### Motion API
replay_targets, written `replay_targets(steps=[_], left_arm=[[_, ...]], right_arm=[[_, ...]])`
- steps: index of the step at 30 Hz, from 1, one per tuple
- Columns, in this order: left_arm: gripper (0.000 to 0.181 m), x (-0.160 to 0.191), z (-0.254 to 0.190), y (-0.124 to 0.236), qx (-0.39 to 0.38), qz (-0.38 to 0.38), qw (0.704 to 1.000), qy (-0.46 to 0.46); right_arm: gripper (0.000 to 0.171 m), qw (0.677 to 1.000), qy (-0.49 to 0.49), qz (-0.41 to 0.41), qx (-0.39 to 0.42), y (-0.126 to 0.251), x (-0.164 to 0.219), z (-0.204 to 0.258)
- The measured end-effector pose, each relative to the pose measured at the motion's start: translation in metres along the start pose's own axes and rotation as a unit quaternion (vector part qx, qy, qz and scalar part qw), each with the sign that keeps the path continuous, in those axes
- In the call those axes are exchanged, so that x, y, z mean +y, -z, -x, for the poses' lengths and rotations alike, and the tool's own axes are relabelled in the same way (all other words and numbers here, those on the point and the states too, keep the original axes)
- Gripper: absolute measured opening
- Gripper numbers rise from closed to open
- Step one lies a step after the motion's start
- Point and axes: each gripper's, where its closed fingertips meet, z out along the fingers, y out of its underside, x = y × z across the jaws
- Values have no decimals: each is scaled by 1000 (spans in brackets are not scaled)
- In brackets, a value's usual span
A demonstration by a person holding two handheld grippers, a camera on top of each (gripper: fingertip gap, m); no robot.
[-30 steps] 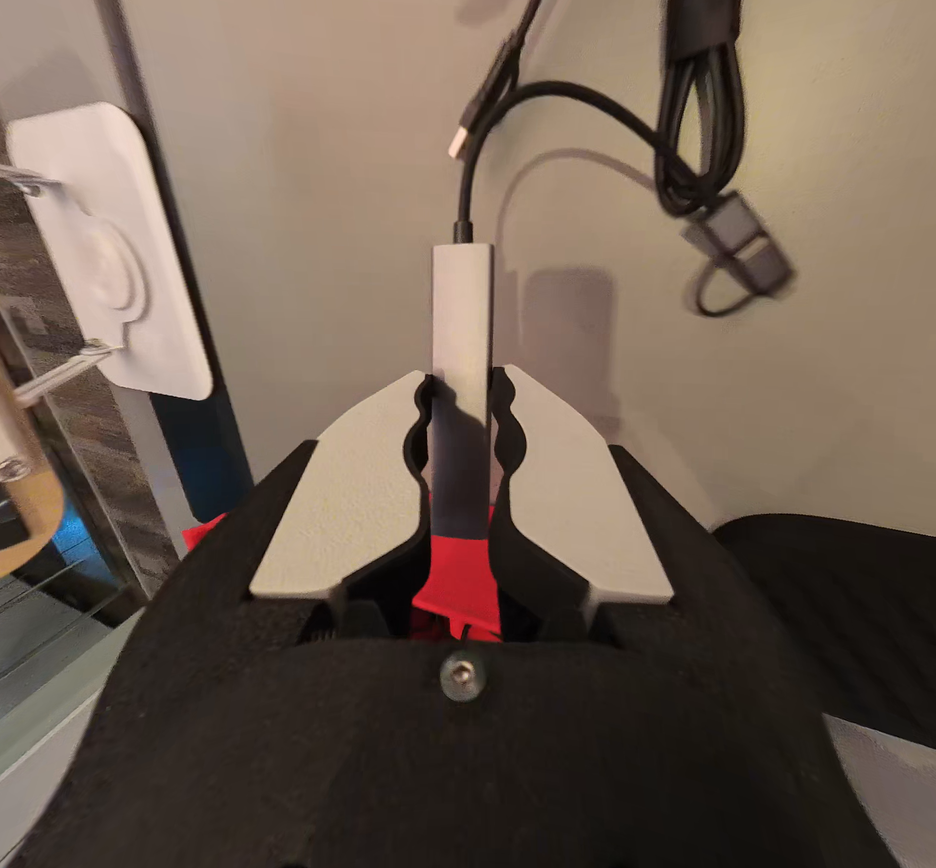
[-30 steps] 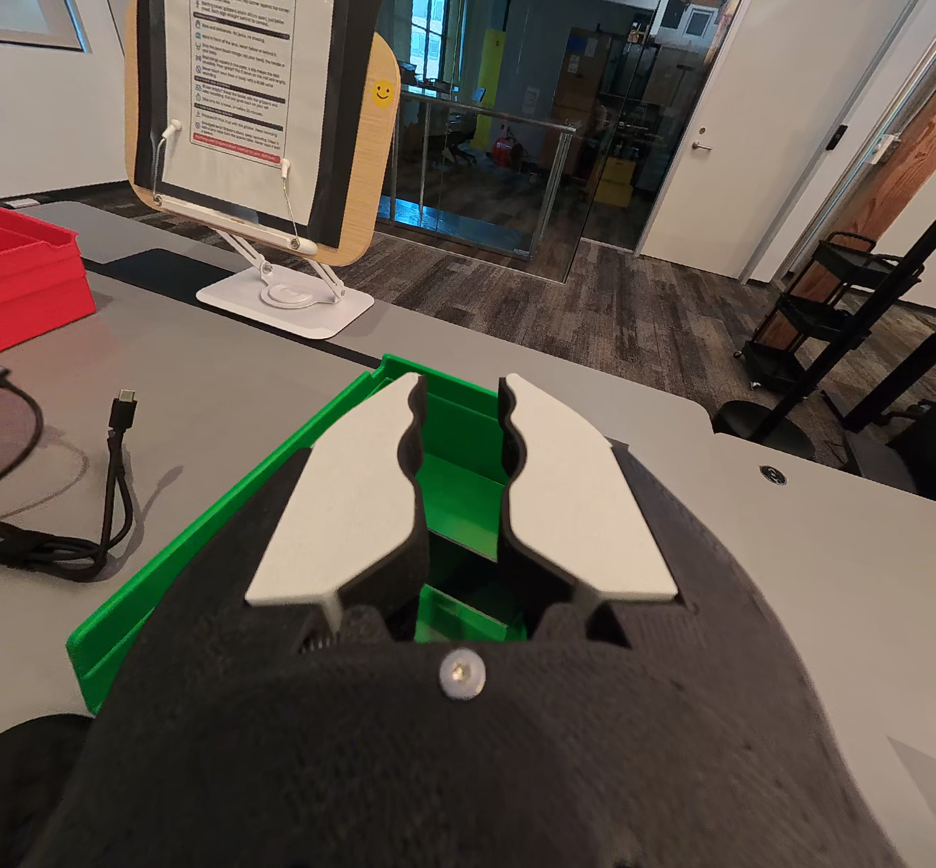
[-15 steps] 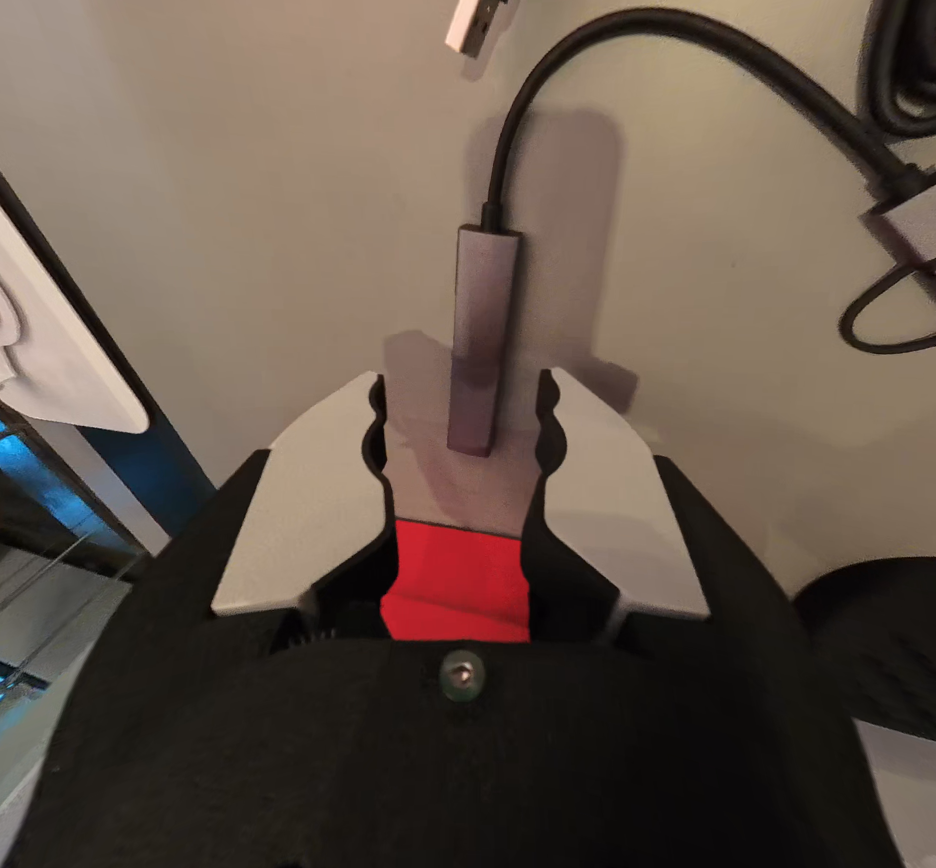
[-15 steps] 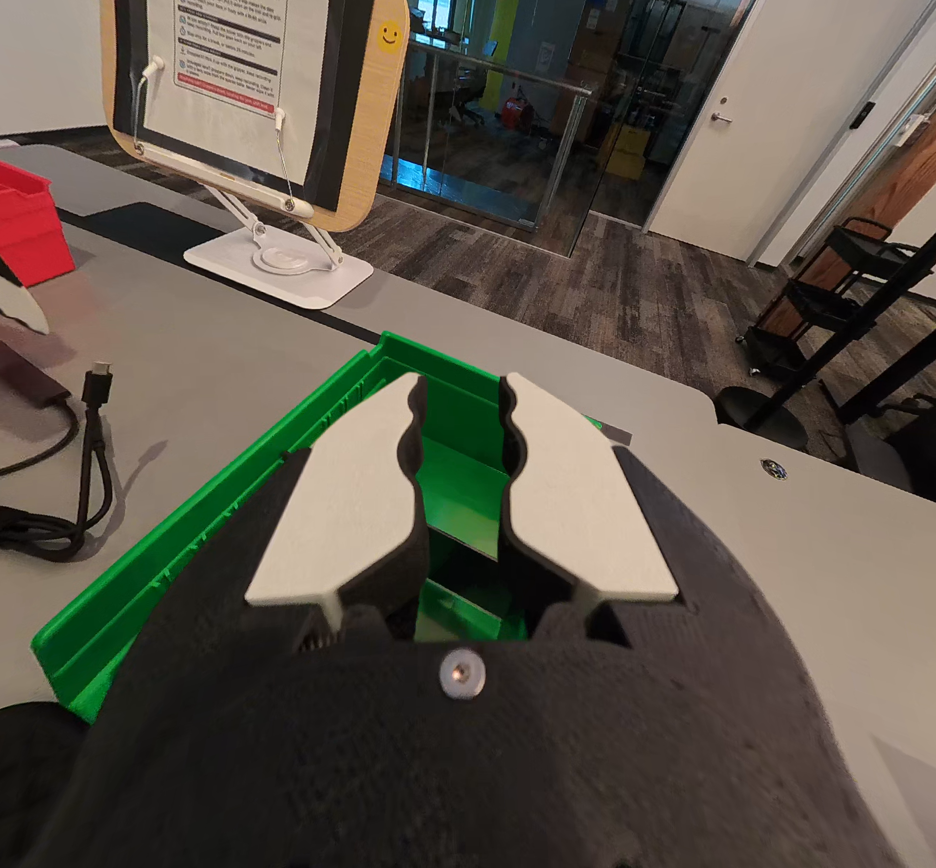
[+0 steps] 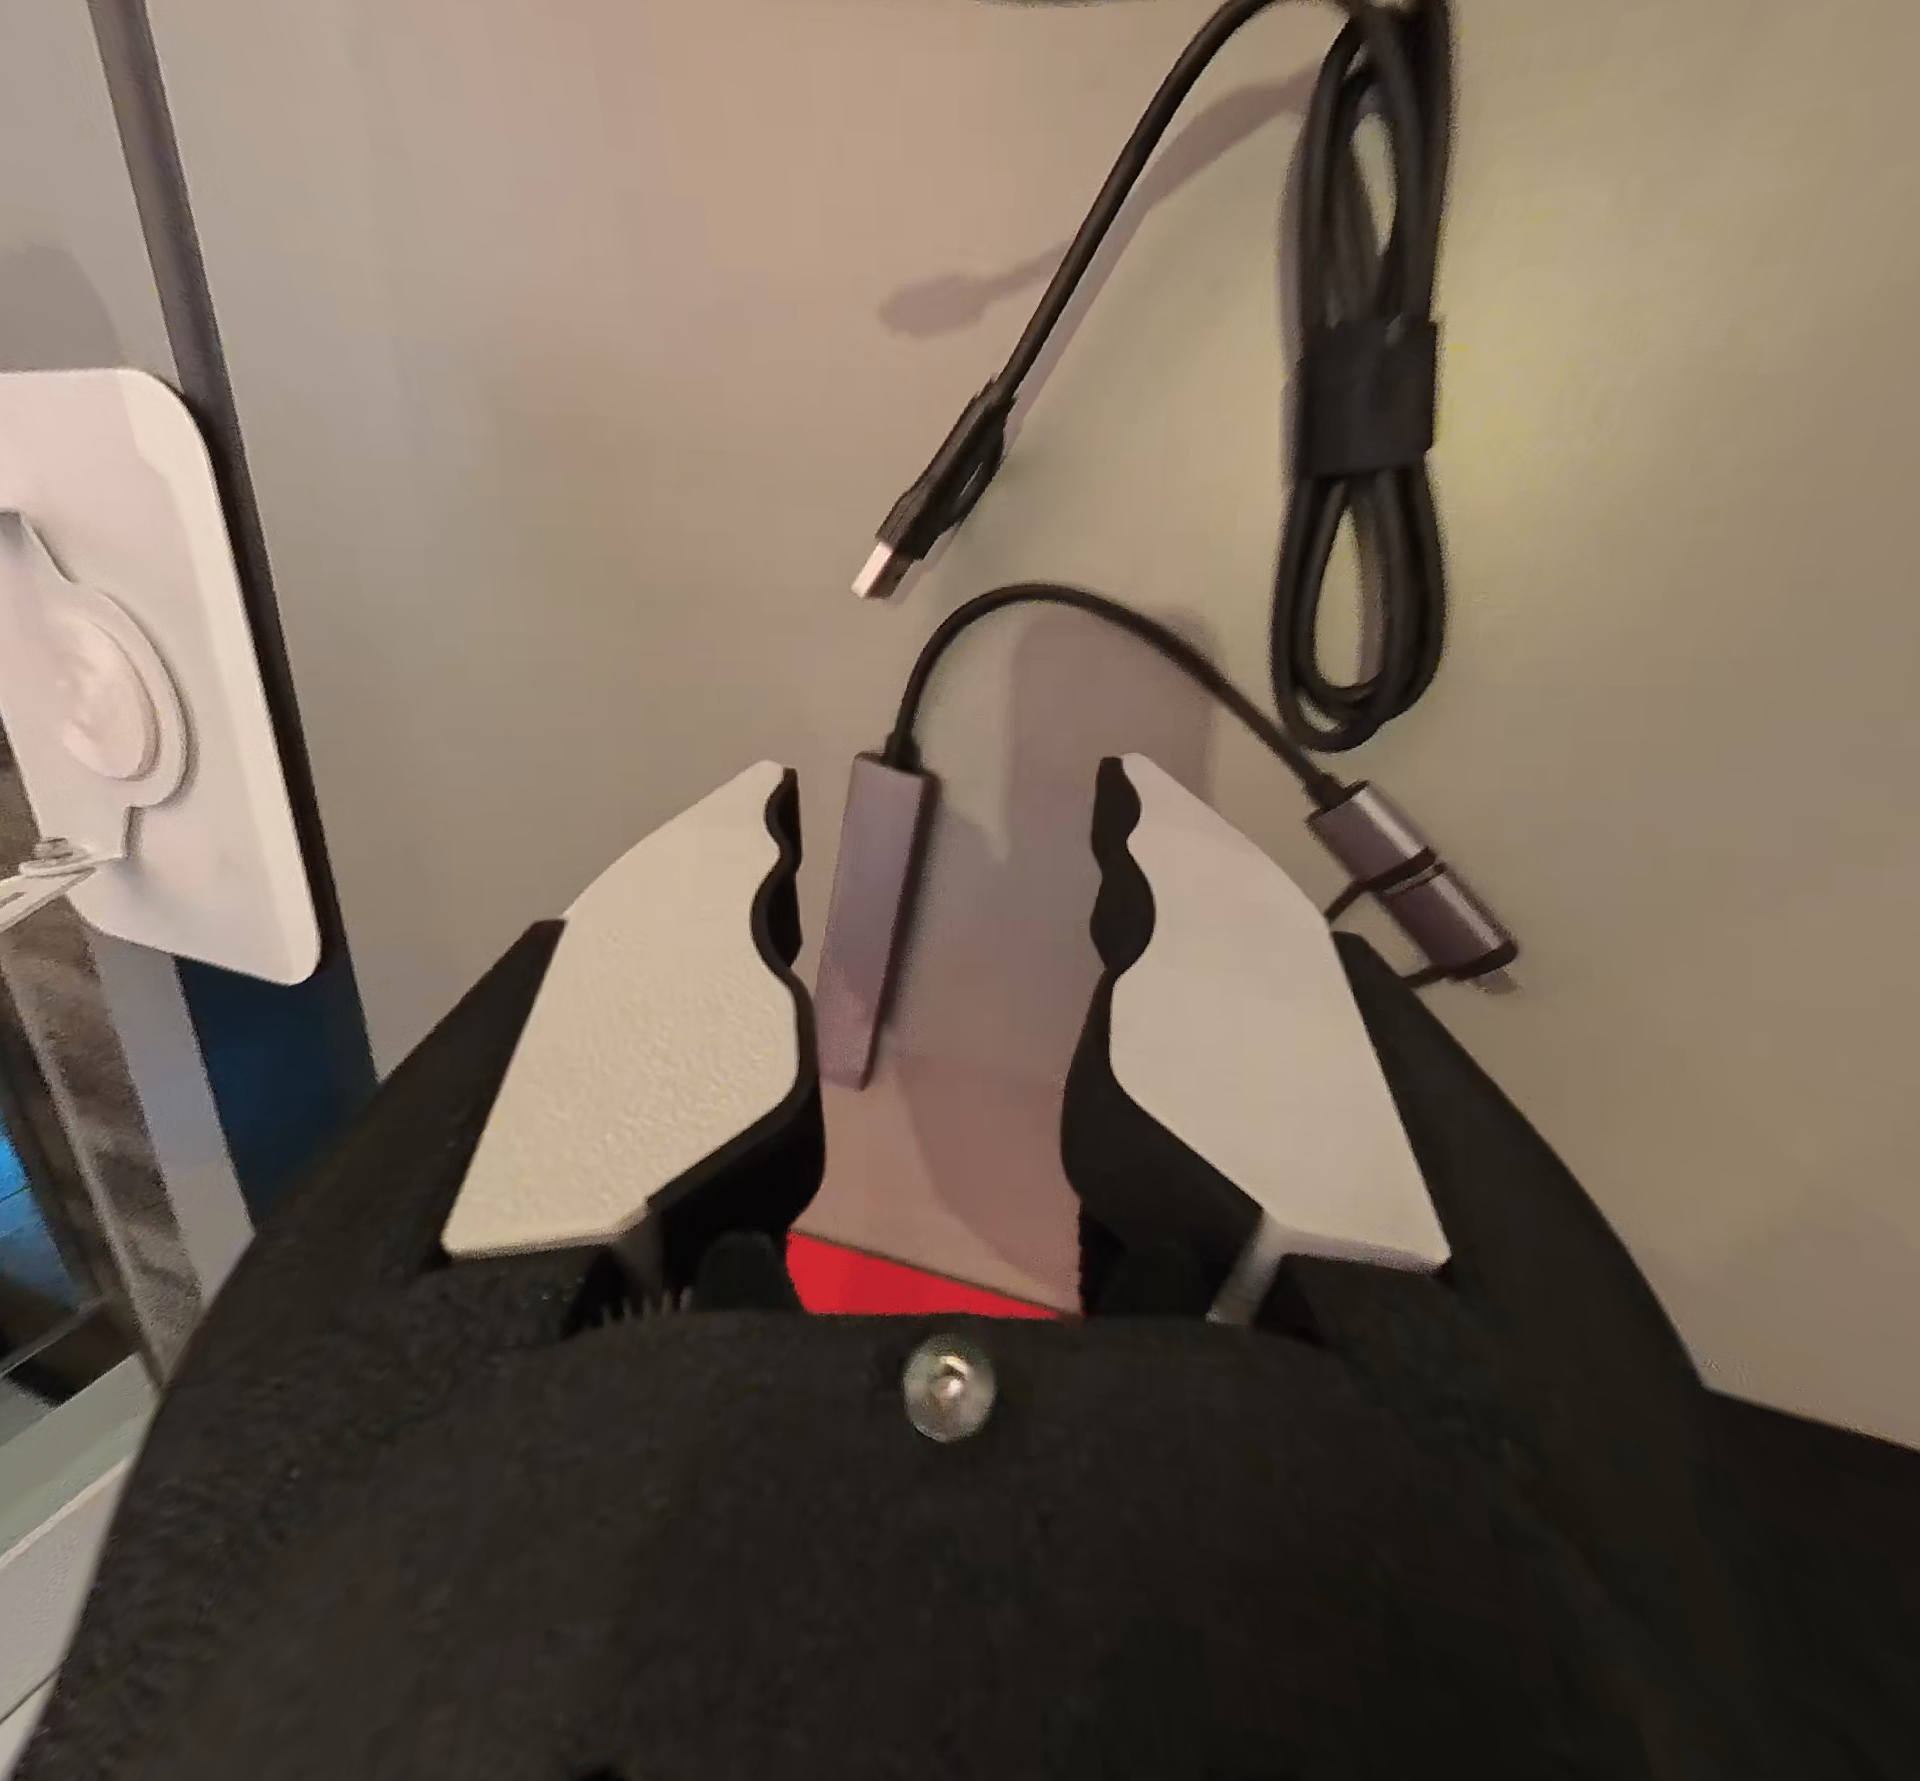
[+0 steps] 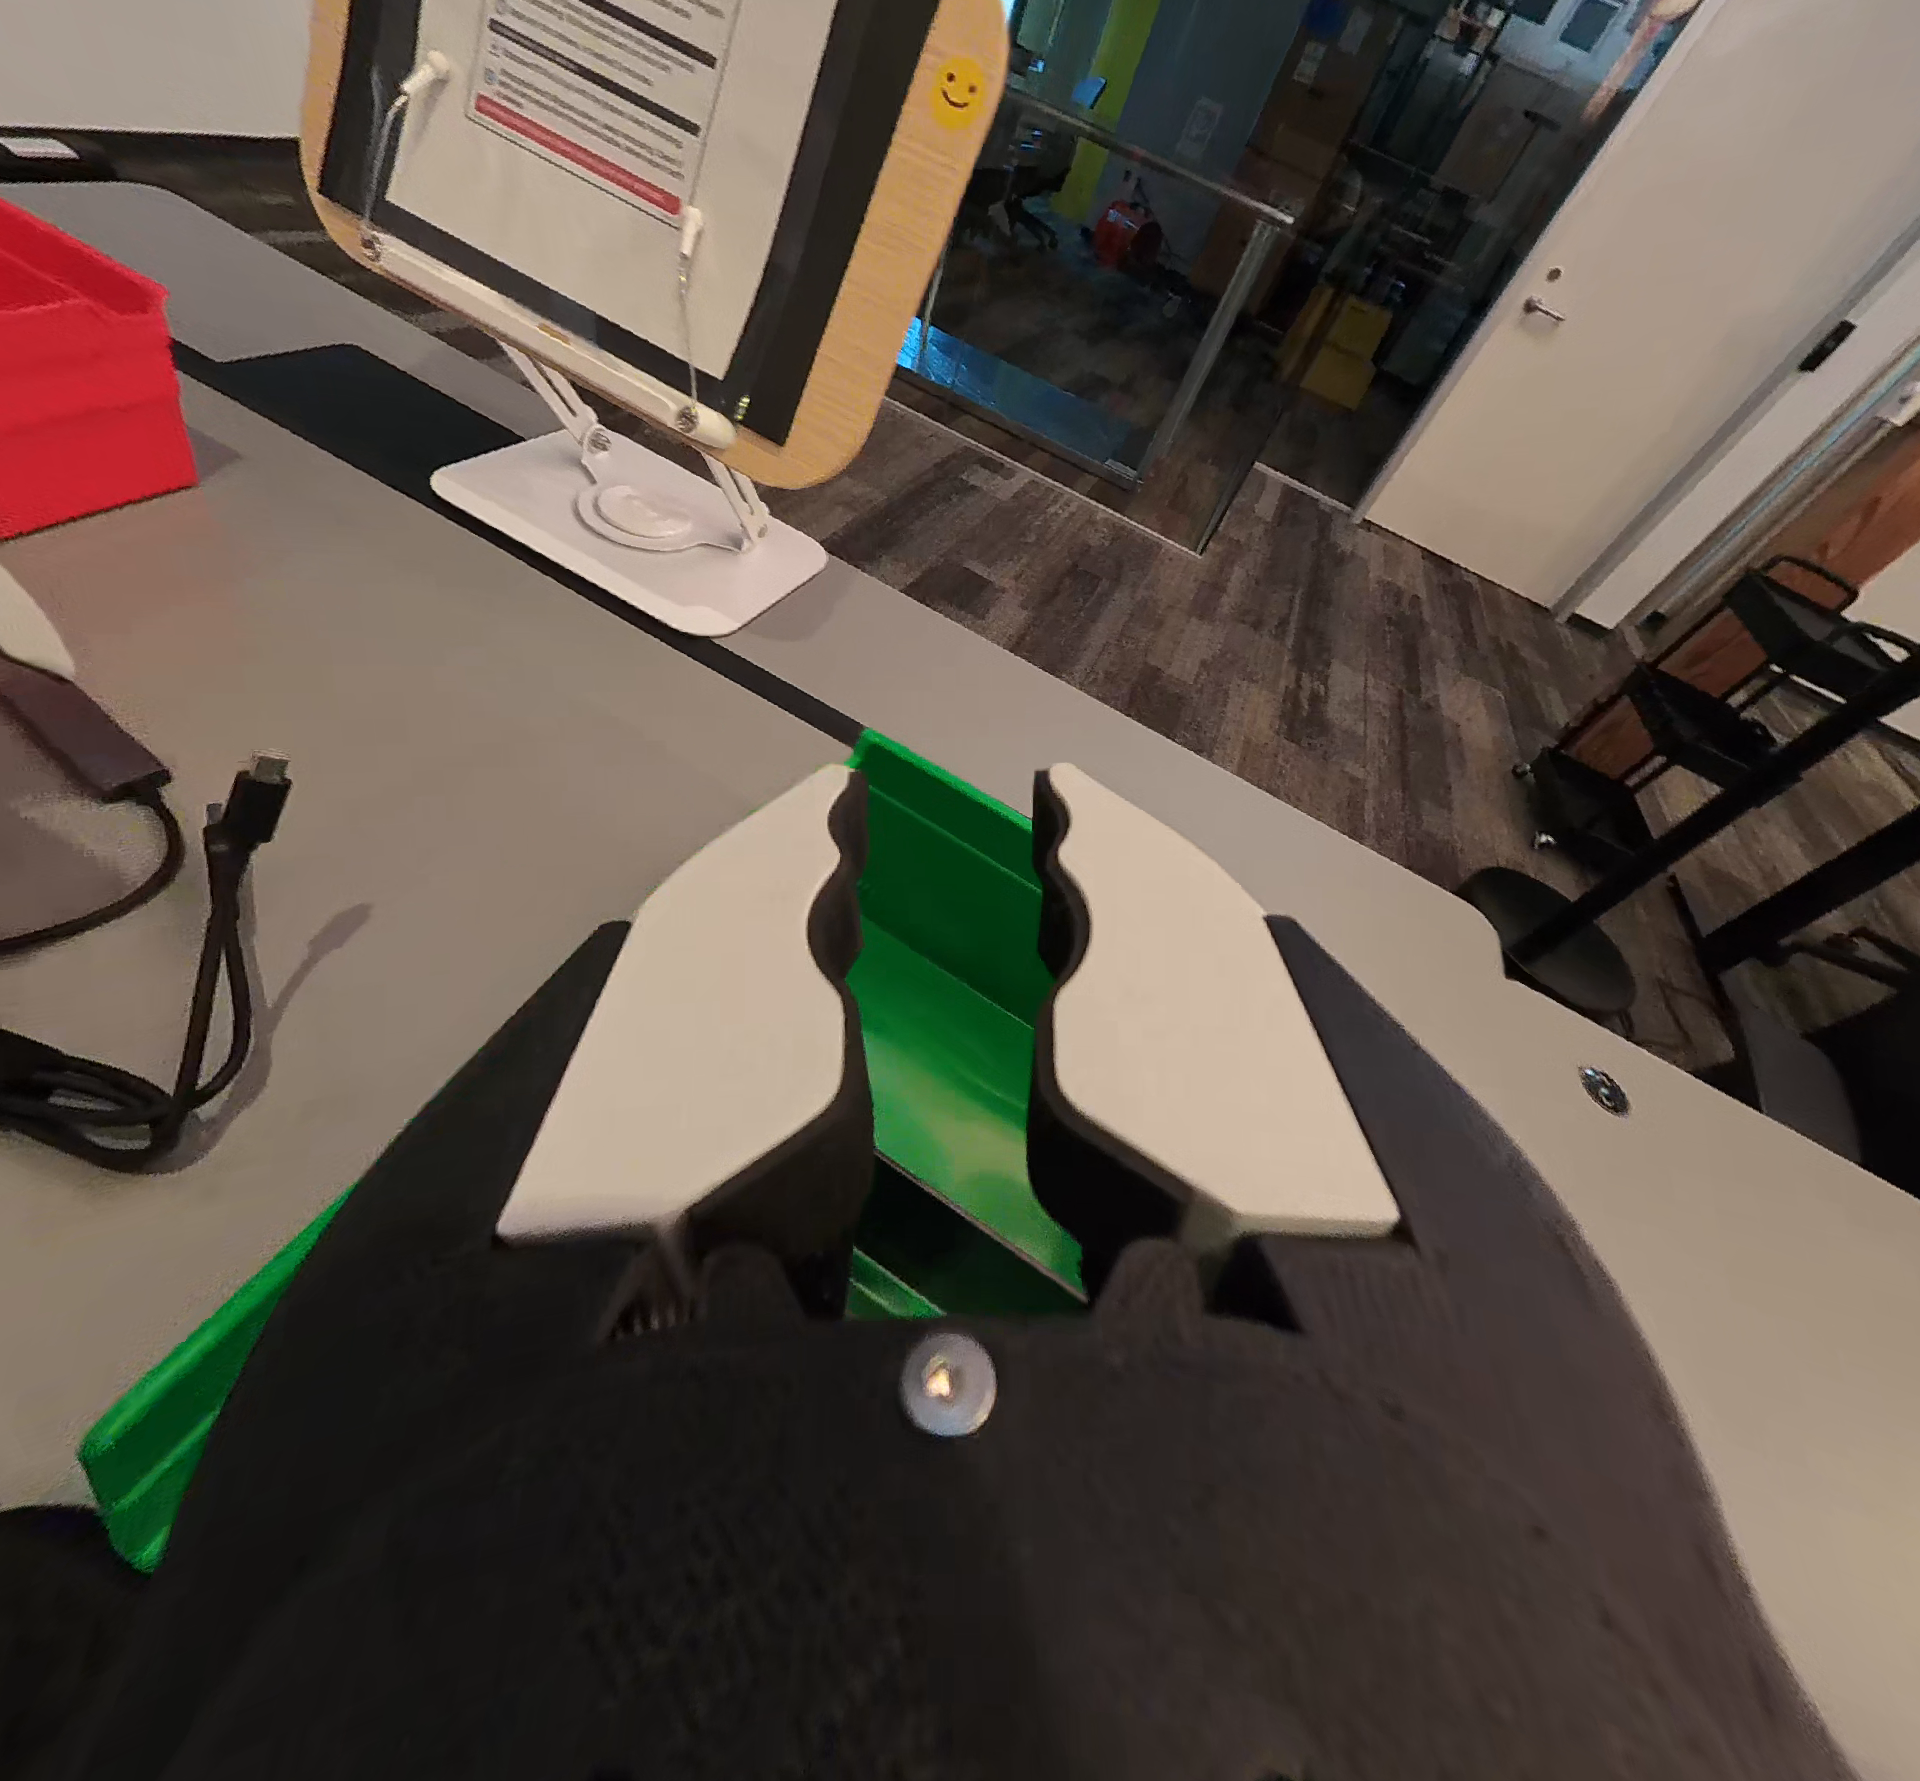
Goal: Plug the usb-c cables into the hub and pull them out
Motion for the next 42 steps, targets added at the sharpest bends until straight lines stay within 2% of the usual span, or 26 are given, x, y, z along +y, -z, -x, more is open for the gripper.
replay_targets(steps=[3, 8, 12, 14, 17, 18, 23, 26, 28, 31, 38, 40, 42], left_arm=[[53, -9, -12, 4, 13, -33, 999, 25], [56, -19, -47, 4, 78, -90, 990, 77], [51, -2, -35, 6, 32, -83, 986, 138], [47, 6, -32, 10, 45, -82, 967, 238], [42, 2, -42, 14, 131, -123, 909, 376], [40, 5, -40, 12, 133, -129, 897, 401], [54, 38, -14, -7, 48, -56, 880, 468], [66, 57, 3, -20, 2, 0, 842, 539], [73, 62, 0, -30, 18, 41, 824, 565], [81, 67, -3, -40, 23, 85, 815, 572], [80, 64, -6, -48, 50, 103, 792, 600], [86, 60, 0, -50, 55, 91, 786, 609], [85, 59, 8, -52, 51, 82, 780, 618]], right_arm=[[32, 1000, 9, 11, -4, -5, 1, 6], [33, 999, 28, 16, 5, -5, -4, 10], [33, 1000, 22, -10, 9, -2, -16, 10], [33, 1000, 23, -14, 15, 0, -18, 8], [33, 999, 28, -16, 20, 1, -20, 7], [33, 999, 30, -16, 20, 1, -20, 8], [33, 999, 36, -15, 19, -1, -22, 11], [33, 999, 40, -11, 21, 0, -22, 11], [33, 999, 40, -11, 20, 1, -22, 11], [33, 999, 38, -12, 22, 4, -20, 8], [33, 999, 22, -6, 28, 7, -10, -2], [33, 999, 20, -8, 26, 7, -9, -2], [33, 999, 19, -8, 28, 8, -9, -3]])
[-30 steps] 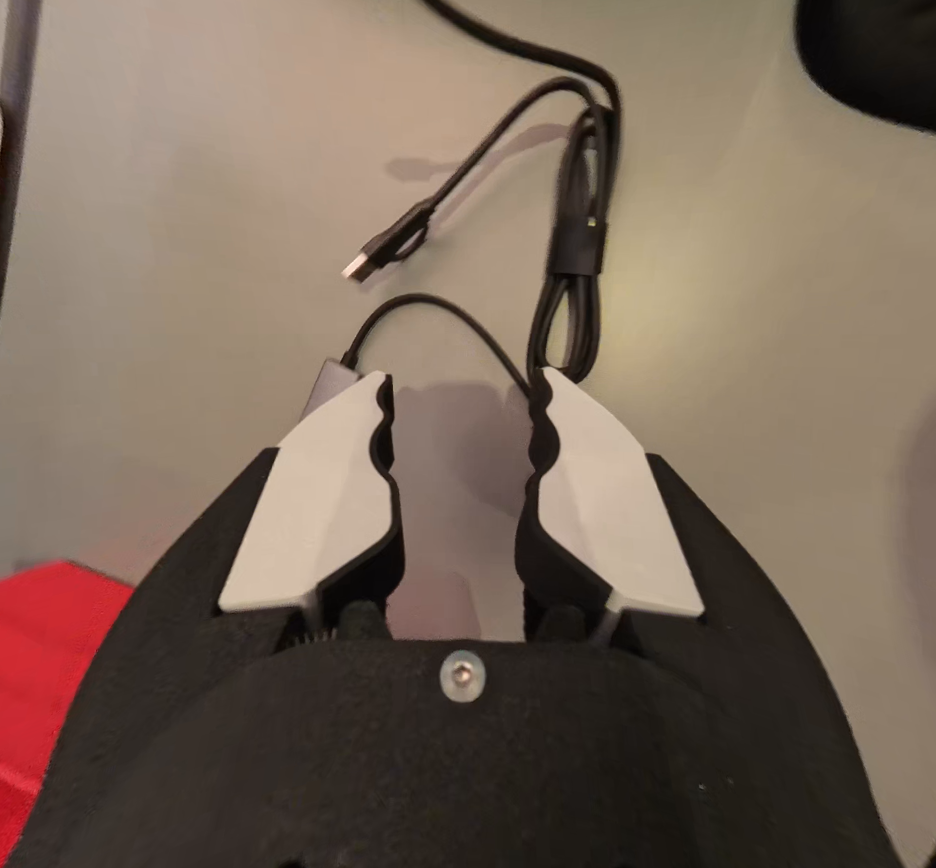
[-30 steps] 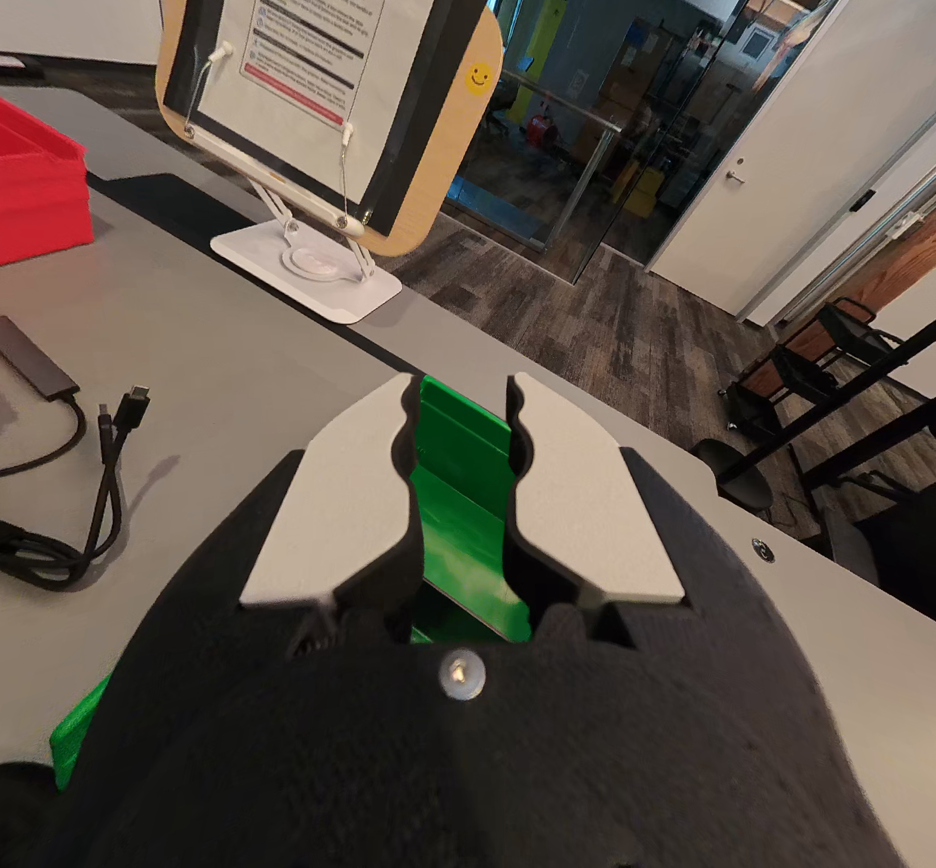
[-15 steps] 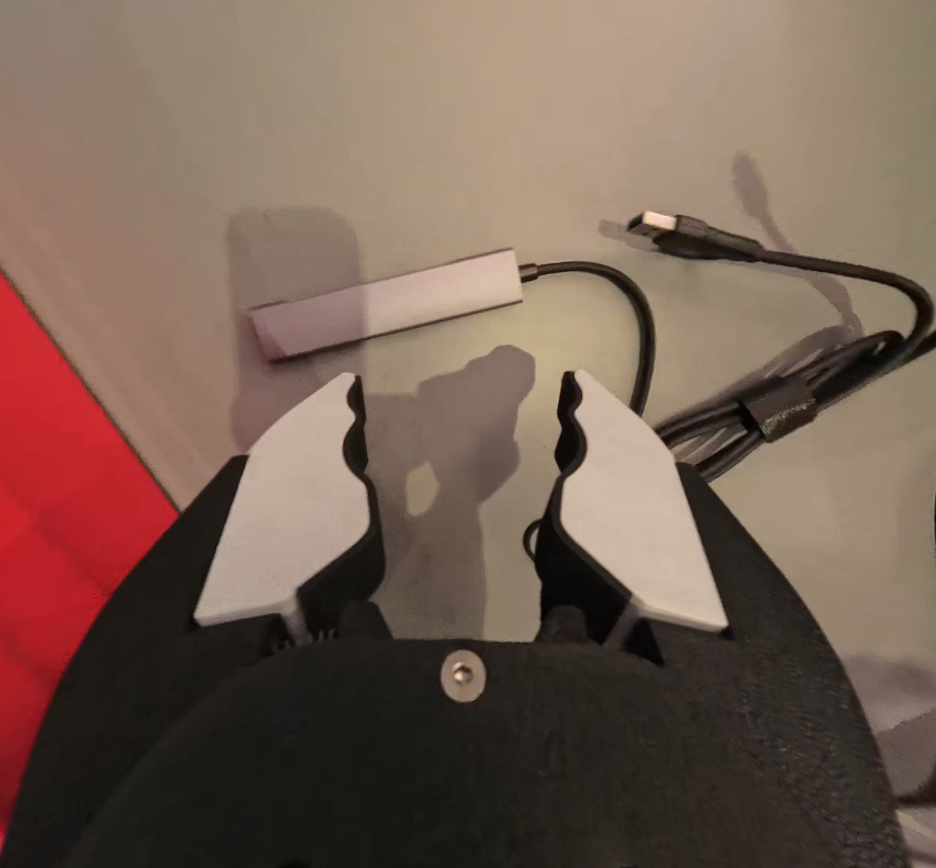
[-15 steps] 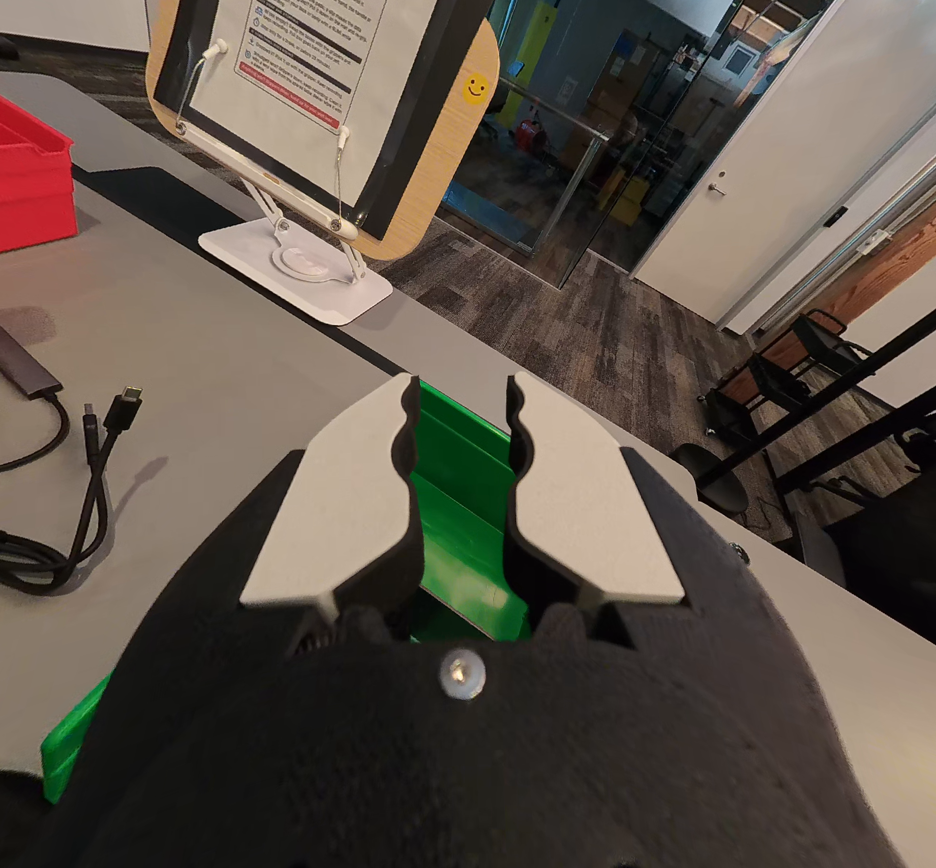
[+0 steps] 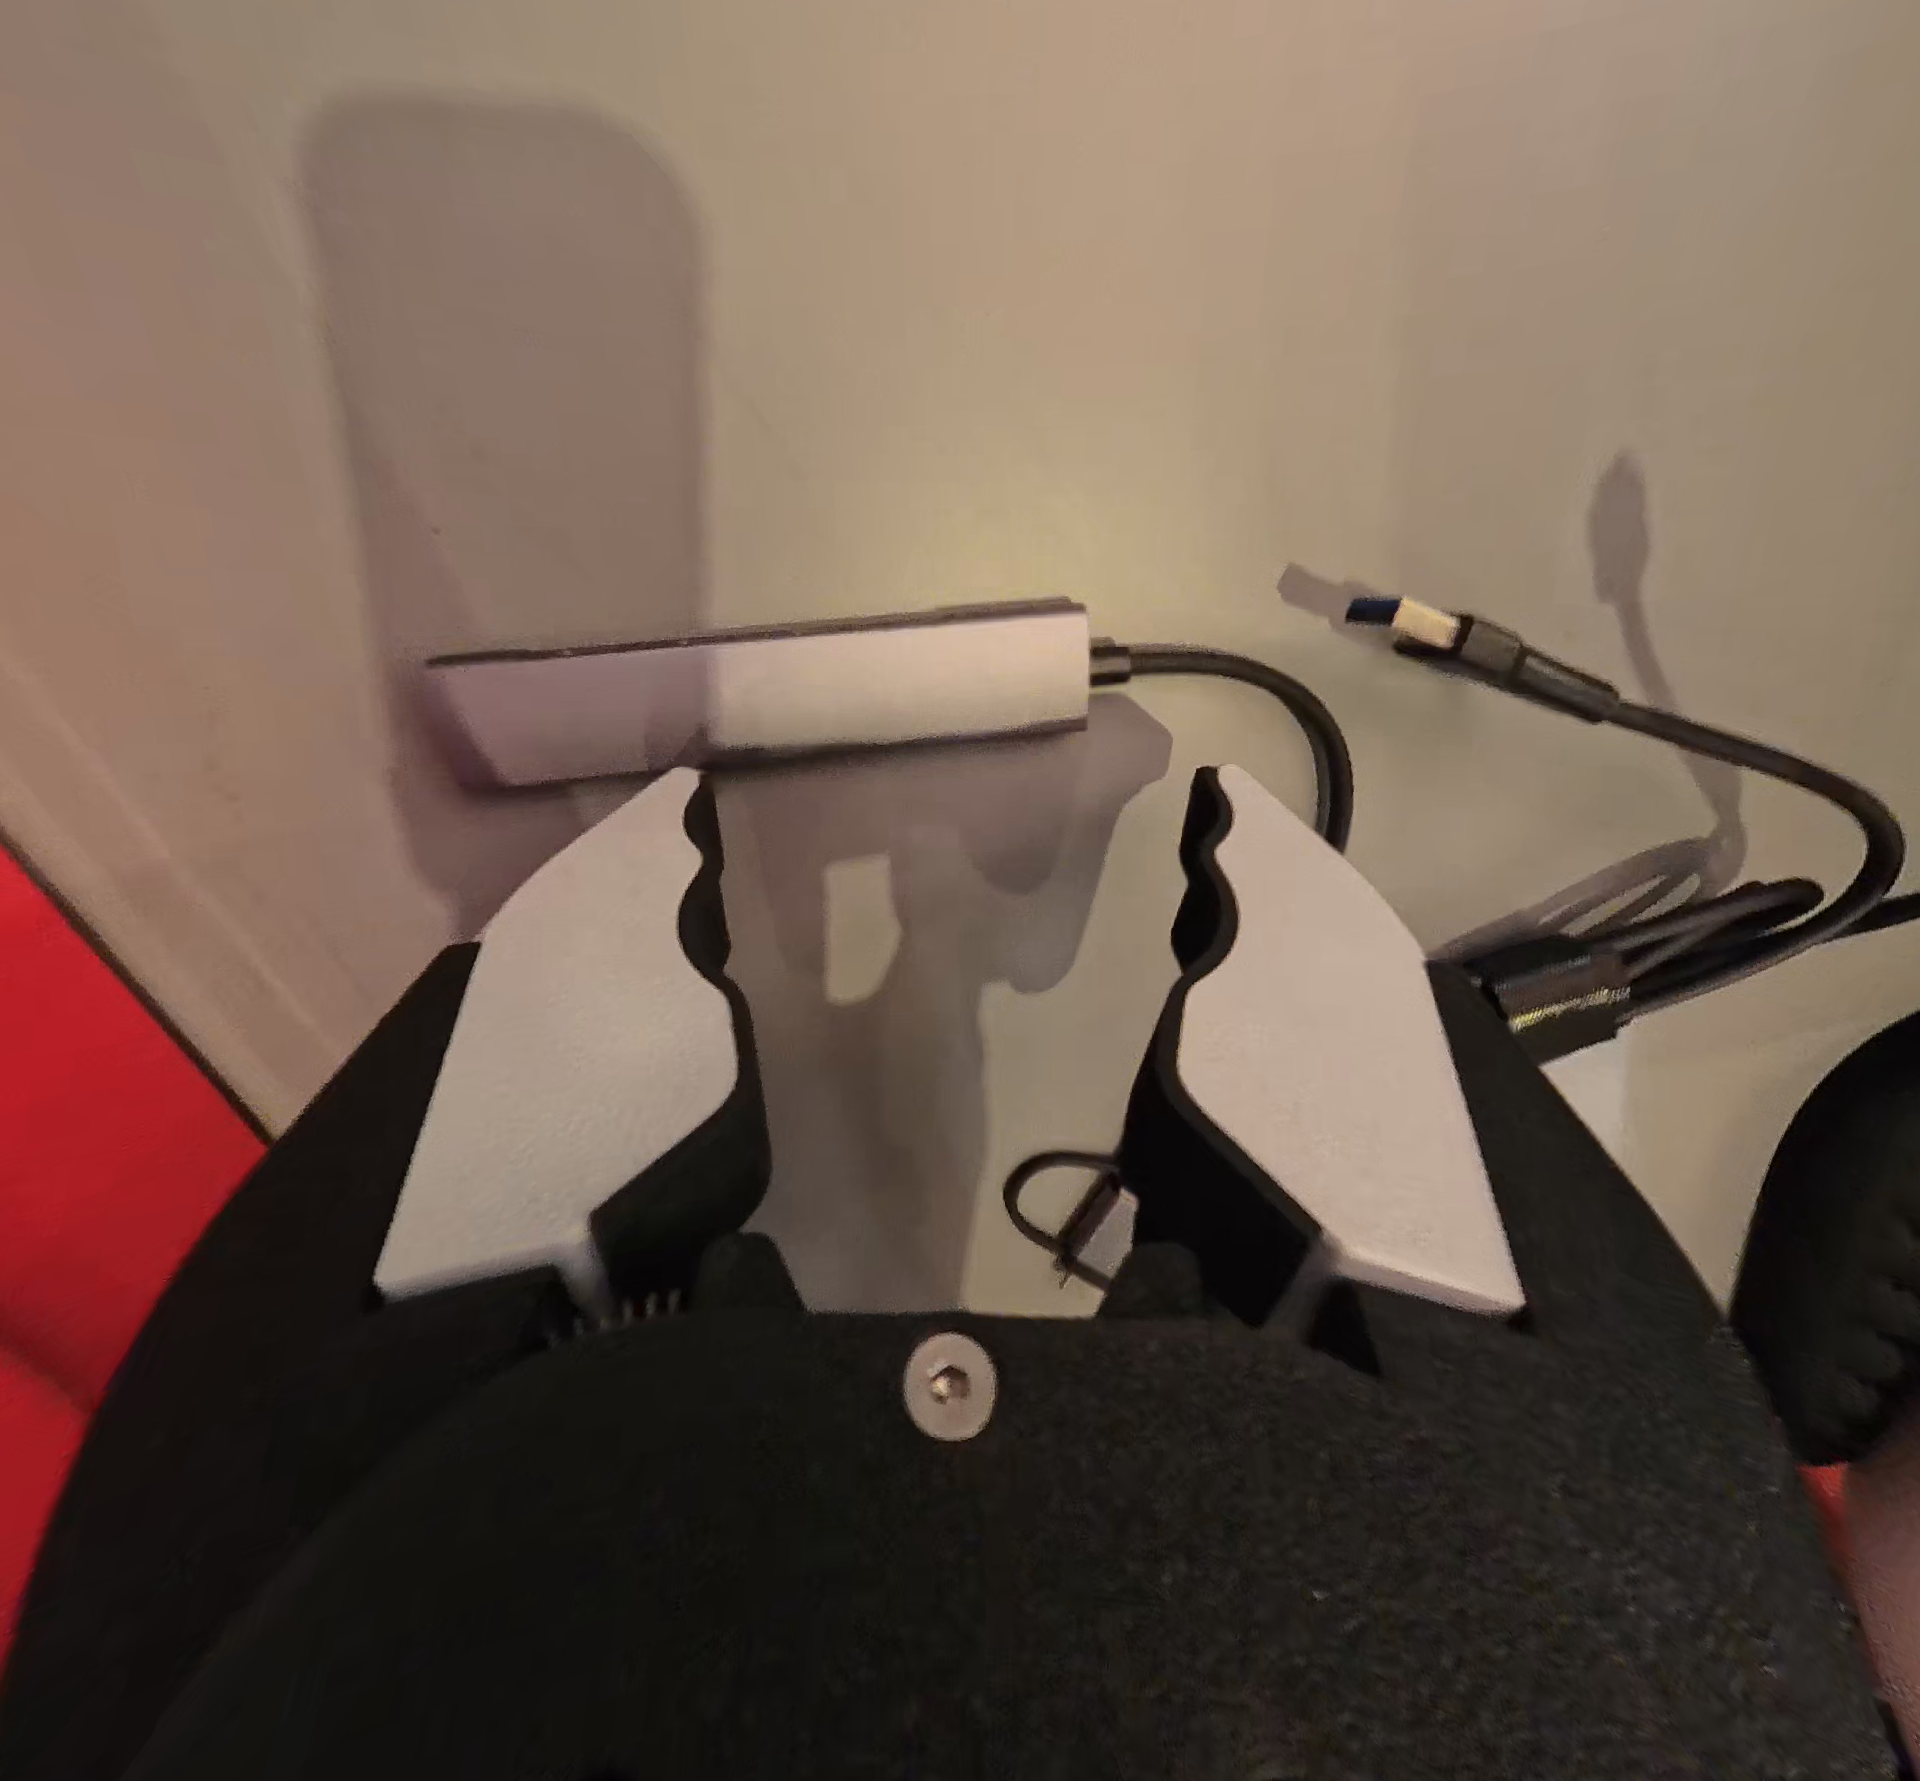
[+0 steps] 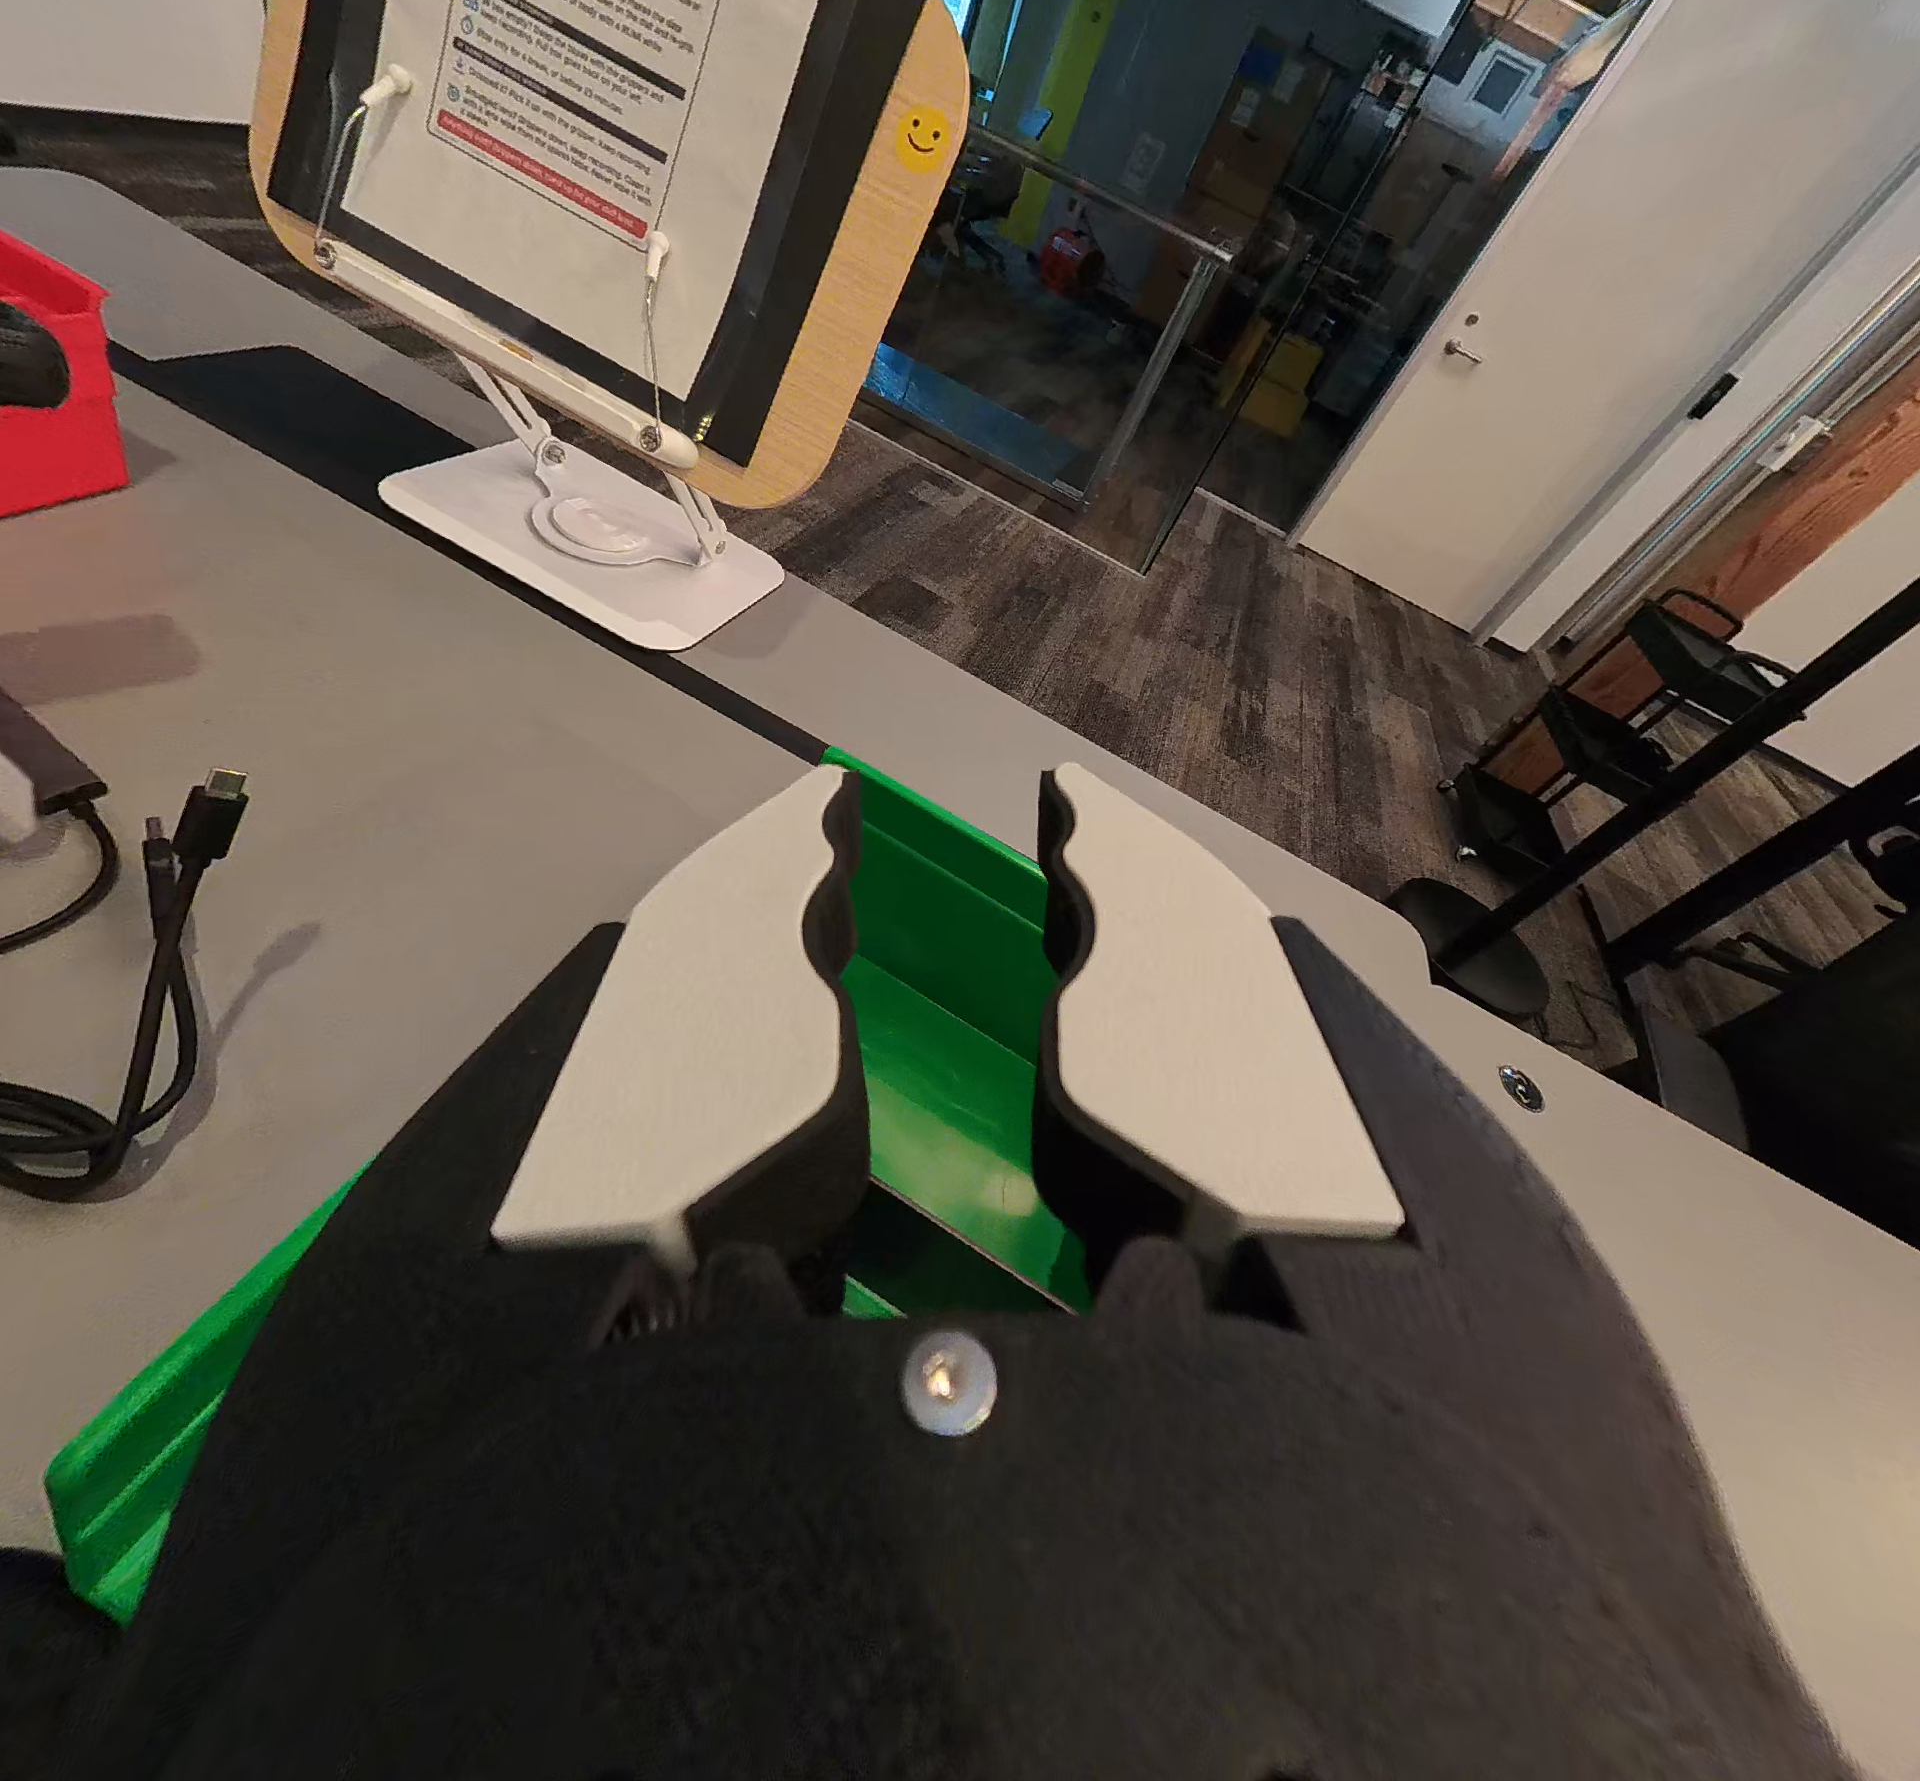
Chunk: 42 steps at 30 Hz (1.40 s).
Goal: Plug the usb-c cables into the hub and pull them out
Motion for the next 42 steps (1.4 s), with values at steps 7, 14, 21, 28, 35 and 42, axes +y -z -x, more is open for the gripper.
replay_targets(steps=[7, 14, 21, 28, 35, 42], left_arm=[[84, -21, 8, -5, -34, -6, 998, 46], [88, -30, 7, -10, -55, 34, 996, 65], [90, -33, 7, -12, -57, 52, 993, 86], [76, -40, -4, -16, -77, 64, 995, 18], [64, -35, -8, -15, -54, 125, 965, -224], [48, -8, -14, -9, -32, 118, 913, -389]], right_arm=[[33, 1000, -1, -3, 1, 4, 0, -2], [33, 1000, -1, 11, -3, 5, 8, -3], [33, 999, -4, 31, 1, 4, 21, -8], [34, 999, -10, 35, 2, 6, 26, -11], [34, 999, -10, 40, -5, 8, 29, -10], [33, 999, -9, 38, -9, 8, 27, -9]])
